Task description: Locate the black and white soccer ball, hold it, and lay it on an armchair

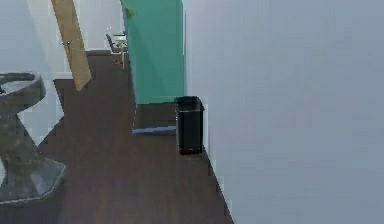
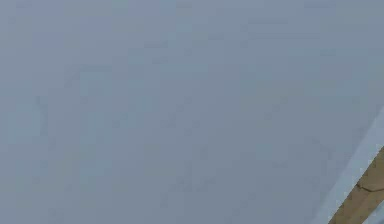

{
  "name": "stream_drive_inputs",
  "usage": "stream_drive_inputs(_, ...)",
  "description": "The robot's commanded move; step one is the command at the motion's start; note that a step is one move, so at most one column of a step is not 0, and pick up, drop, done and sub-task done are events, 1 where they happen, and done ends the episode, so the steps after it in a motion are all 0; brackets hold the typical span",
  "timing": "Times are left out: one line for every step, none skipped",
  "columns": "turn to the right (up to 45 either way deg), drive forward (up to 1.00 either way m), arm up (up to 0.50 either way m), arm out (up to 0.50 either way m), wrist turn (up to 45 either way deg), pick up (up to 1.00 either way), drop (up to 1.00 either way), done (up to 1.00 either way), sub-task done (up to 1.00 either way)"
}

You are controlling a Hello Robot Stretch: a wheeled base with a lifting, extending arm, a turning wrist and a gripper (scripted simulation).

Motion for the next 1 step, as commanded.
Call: stream_drive_inputs(0.0,0.05,0.0,0.0,0.0,0.0,0.0,0.0,0.0)
